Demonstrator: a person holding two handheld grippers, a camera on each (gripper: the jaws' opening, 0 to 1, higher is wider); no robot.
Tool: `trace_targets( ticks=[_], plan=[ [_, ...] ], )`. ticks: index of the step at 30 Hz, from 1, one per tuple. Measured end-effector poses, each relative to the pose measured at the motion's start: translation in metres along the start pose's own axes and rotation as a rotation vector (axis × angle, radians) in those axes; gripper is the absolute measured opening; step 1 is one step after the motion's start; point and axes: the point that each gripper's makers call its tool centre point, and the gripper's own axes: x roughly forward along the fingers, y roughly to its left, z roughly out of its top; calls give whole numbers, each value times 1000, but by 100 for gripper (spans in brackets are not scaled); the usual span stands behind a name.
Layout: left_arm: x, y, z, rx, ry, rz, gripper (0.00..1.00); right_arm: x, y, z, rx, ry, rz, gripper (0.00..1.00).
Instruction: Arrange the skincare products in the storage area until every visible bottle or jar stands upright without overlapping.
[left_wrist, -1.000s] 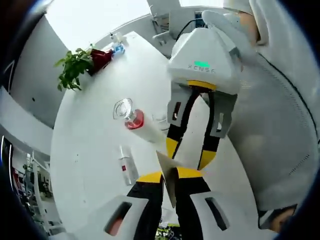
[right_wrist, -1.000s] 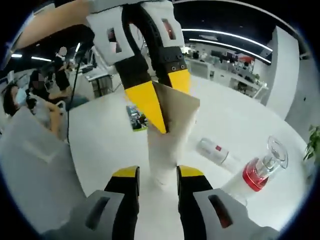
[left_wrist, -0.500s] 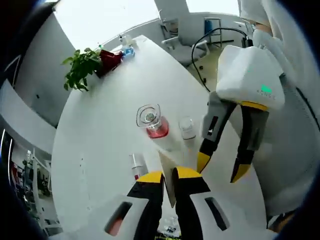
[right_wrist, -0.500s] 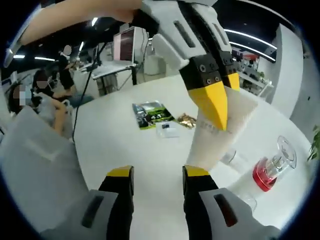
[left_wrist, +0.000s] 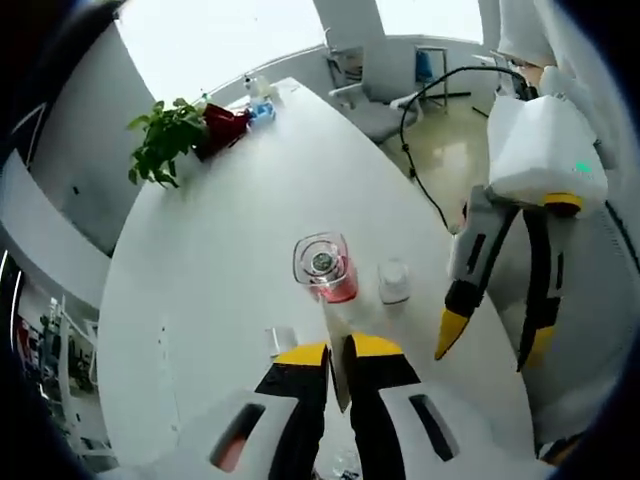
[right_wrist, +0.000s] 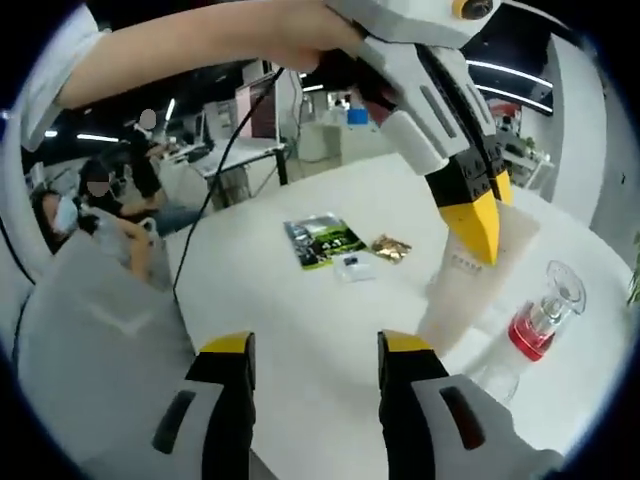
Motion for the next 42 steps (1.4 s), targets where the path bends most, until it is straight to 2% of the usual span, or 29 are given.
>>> trace_targets(
  ticks=[8,13,19,29,36,42],
  plan=[
    [0,1,3,-4,-8,4,11,-28,10,-16,58,20,-11,64],
    [0,1,4,-5,-11,6,11,-39,0,-21,98,28,-56,72],
    [-1,2,6,-7,-14,12,11,-53,-18,-35,174,50,-124,80],
    [-1,1,11,-35,-37,9,10,-65,-40,-43,226,43,-196,85],
    [-3,2,15,-55,-57,5,9,-65,-43,-47,233,52,-218,88],
    [-4,5,11,-48,-51,8,10,-67,-46,-48,249,45,-232,88]
  ],
)
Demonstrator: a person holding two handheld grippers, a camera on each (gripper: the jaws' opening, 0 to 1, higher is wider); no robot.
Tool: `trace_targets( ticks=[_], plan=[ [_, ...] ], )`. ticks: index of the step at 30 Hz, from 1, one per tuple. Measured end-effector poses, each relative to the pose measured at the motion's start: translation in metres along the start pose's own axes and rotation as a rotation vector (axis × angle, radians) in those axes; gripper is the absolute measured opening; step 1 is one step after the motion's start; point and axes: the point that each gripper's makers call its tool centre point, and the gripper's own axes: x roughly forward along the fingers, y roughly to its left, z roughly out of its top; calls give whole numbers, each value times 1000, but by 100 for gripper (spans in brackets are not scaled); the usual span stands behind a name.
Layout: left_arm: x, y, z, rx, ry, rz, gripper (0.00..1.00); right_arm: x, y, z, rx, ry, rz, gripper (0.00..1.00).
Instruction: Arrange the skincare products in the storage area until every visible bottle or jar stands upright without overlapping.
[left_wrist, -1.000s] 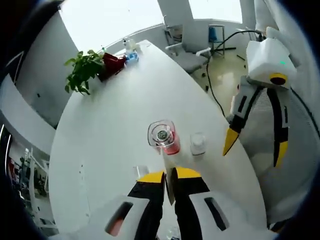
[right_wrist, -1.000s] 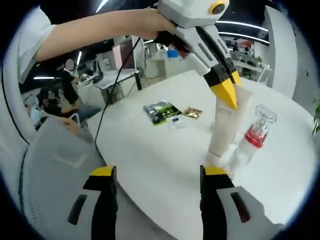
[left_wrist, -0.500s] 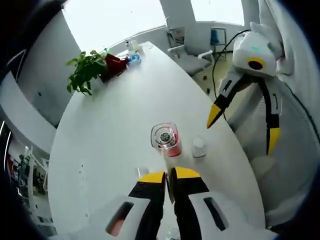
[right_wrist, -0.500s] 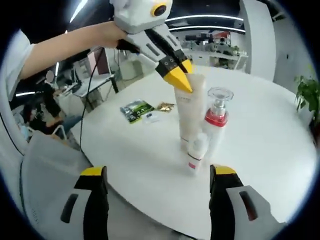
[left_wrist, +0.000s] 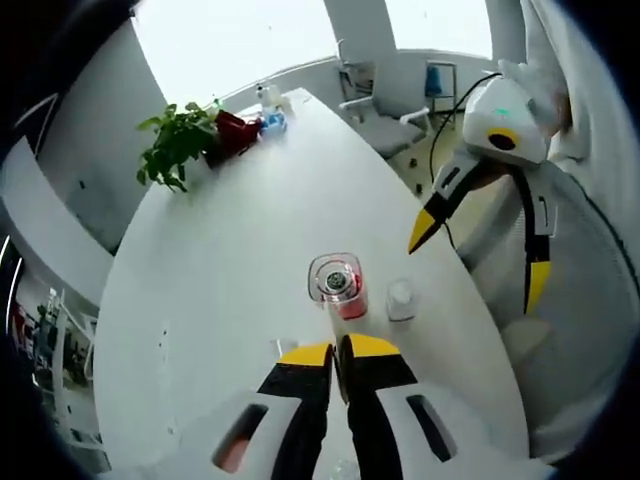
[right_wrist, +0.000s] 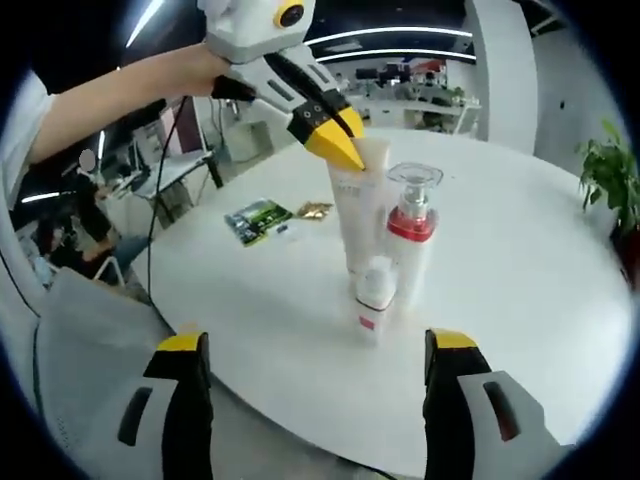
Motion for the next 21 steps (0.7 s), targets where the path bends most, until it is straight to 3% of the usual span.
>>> trace_targets(
  ticks=[9,12,21],
  plan=[
    [-1,3,3,-30,-22,12,11,-1,-2,1,-7,-1,-17,88],
    [-2,5,5,-45,-35,17,15,1,-4,0,-4,-3,-22,88],
    [-2,1,5,-39,-24,19,17,0,-6,0,3,-3,-32,87]
  ],
)
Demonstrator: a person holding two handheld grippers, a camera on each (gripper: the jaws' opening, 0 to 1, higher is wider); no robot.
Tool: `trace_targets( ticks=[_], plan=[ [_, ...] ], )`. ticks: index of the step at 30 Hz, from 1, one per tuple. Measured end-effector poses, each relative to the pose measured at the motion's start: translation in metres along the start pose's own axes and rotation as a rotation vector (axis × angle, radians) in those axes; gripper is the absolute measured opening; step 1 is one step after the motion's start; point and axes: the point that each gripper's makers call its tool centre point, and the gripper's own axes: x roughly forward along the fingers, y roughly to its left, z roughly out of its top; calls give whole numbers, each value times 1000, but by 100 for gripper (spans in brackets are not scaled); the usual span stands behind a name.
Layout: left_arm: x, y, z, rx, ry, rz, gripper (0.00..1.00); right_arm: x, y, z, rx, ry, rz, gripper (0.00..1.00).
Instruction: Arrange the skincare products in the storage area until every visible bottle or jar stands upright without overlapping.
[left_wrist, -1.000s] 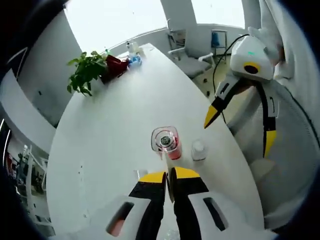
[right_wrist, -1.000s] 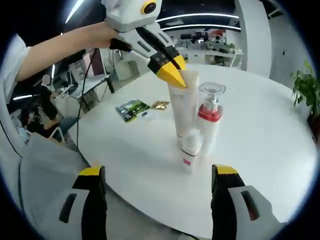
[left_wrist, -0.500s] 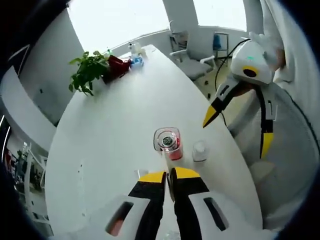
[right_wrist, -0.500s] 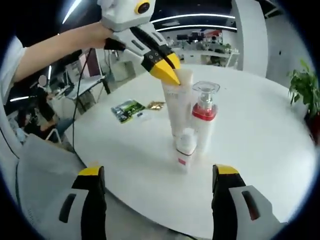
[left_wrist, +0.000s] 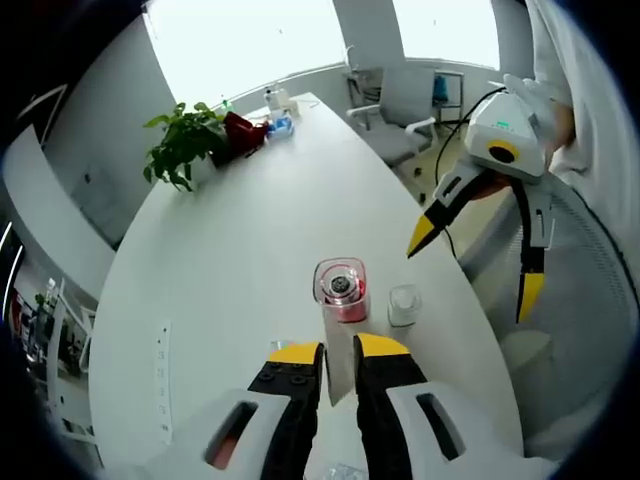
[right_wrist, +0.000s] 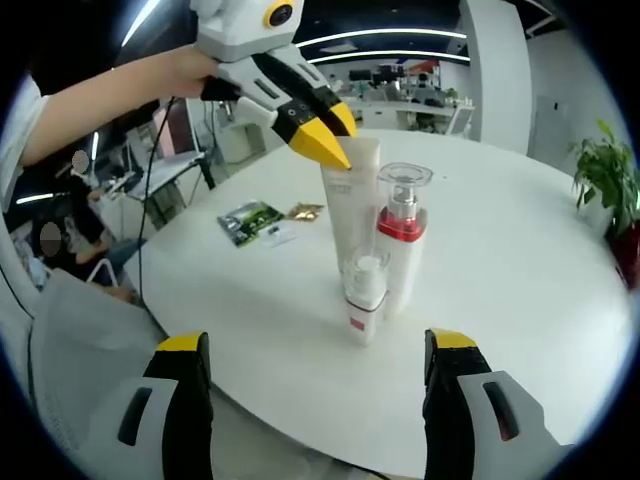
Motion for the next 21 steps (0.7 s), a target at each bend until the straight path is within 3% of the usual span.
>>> trace_targets(
  ticks=[6,17,21],
  plan=[
    [-4,2,-2,0,10,13,20,1,1,0,-4,1,1,87],
    [-23,2,-5,-18,35,94,41,-1,0,3,-13,-12,-9,87],
    [-34,1,-14,-36,48,114,43,-1,-1,3,-12,-17,-10,86]
  ],
)
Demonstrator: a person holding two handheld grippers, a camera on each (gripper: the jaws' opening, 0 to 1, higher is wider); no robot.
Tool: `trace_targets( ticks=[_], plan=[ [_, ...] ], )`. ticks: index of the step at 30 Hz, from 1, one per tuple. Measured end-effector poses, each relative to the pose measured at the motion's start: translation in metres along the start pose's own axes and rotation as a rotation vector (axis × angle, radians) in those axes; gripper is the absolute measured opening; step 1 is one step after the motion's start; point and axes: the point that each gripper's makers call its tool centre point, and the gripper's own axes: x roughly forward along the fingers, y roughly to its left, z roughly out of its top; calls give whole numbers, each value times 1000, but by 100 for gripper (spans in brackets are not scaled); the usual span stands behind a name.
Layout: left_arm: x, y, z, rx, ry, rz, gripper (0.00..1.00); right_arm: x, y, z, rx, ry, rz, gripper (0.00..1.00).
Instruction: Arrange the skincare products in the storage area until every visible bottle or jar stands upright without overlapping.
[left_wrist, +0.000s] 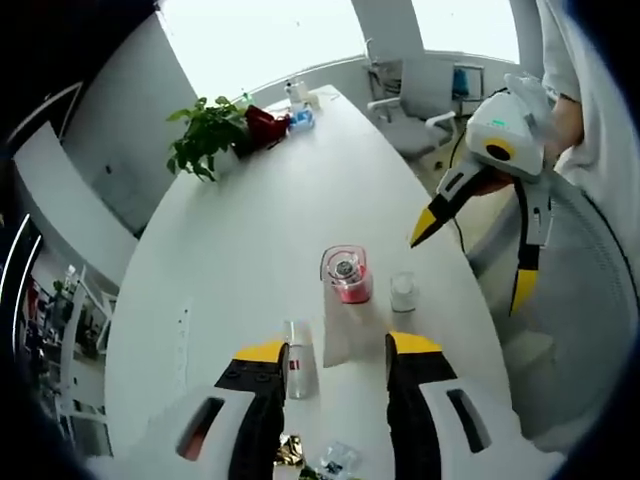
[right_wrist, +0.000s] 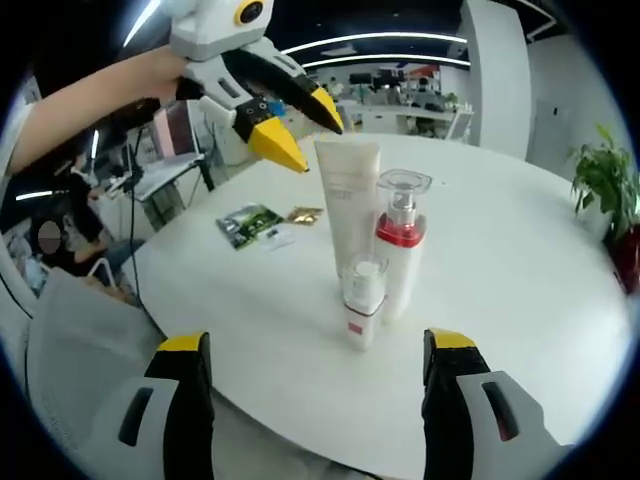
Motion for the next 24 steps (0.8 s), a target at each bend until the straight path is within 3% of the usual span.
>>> trace_targets(
  ticks=[9,15,24],
  plan=[
    [-21,-8,-16,-90,24,73,51,0,0,-1,-12,-2,-2,86],
    [-38,-27,-20,-151,29,110,56,-1,1,2,-14,-11,3,86],
    [-66,-56,-47,-304,5,172,63,-1,1,-2,-13,0,0,85]
  ],
)
